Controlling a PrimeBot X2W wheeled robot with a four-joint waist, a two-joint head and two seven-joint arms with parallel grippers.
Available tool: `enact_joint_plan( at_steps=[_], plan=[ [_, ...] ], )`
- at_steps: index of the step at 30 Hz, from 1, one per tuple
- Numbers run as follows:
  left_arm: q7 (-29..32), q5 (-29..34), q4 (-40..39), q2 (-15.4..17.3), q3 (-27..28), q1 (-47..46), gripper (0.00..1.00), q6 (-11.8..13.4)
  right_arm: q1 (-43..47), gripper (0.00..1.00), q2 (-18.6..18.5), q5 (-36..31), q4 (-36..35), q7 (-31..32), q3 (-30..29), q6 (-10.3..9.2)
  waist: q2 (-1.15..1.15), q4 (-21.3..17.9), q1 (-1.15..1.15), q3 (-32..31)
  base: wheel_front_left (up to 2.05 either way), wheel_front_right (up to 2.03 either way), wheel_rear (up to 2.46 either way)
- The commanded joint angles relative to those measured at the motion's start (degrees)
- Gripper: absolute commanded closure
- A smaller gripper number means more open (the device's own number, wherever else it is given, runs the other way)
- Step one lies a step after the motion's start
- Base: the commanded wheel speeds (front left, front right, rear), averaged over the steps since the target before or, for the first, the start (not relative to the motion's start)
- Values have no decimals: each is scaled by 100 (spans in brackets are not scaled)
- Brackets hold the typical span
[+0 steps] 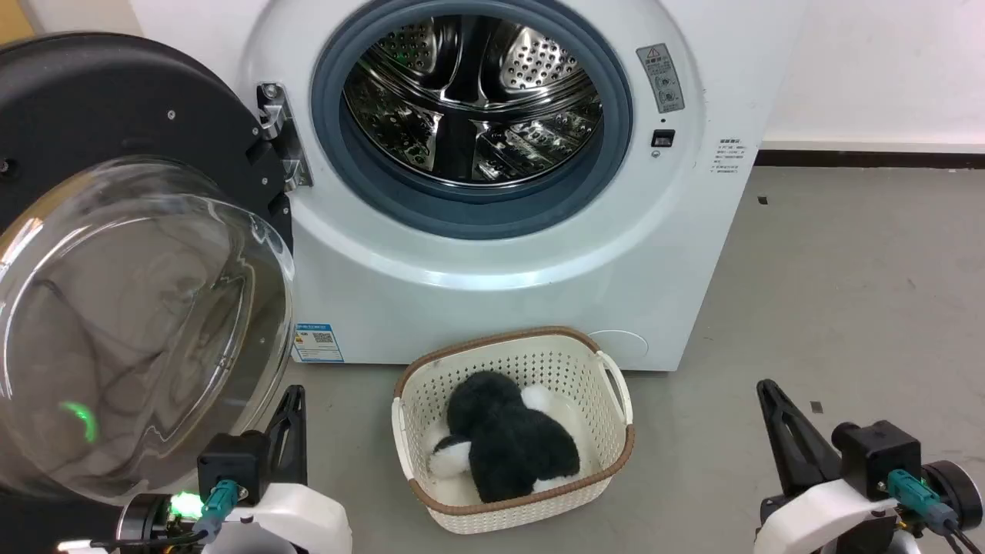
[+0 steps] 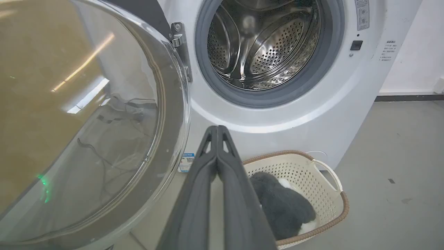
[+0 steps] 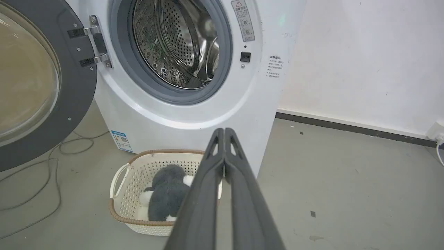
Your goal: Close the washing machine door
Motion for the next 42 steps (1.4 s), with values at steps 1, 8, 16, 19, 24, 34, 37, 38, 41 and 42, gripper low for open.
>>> enact_joint_plan(
  at_steps=[1, 8, 16, 19, 24, 34, 37, 38, 41, 42],
  plan=[
    [2, 37, -28, 15, 19, -94, 100, -30, -82, 100, 26, -44, 15, 5, 6, 5, 0, 0, 0, 0, 0, 0, 0],
    [2, 37, -28, 15, 19, -94, 100, -30, -82, 100, 26, -44, 15, 5, 6, 5, 0, 0, 0, 0, 0, 0, 0],
    [2, 37, -28, 15, 19, -94, 100, -30, -82, 100, 26, -44, 15, 5, 6, 5, 0, 0, 0, 0, 0, 0, 0],
    [2, 37, -28, 15, 19, -94, 100, -30, -82, 100, 26, -44, 15, 5, 6, 5, 0, 0, 0, 0, 0, 0, 0],
    [2, 37, -28, 15, 19, -94, 100, -30, -82, 100, 26, -44, 15, 5, 6, 5, 0, 0, 0, 0, 0, 0, 0],
    [2, 37, -28, 15, 19, -94, 100, -30, -82, 100, 26, -44, 15, 5, 6, 5, 0, 0, 0, 0, 0, 0, 0],
    [-1, 19, -6, 0, 12, -7, 0, -5, -1, 0, 0, 1, 2, 3, 6, 0, 0, 0, 0, 0, 0, 0, 0],
    [0, 20, -2, 0, 10, -5, 0, 0, 1, 0, 0, 3, 1, 3, 7, 0, 0, 0, 0, 0, 0, 0, 0],
    [-12, 13, 0, -1, 0, -3, 0, 7, 3, 0, 0, 22, 2, -8, 2, 0, 0, 0, 0, 1, 0, 0, 0],
    [-24, 6, 1, -1, -5, -2, 0, 13, 4, 0, 0, 39, 5, -20, -1, 0, 0, 0, 0, 1, 0, 0, 0]
  ],
)
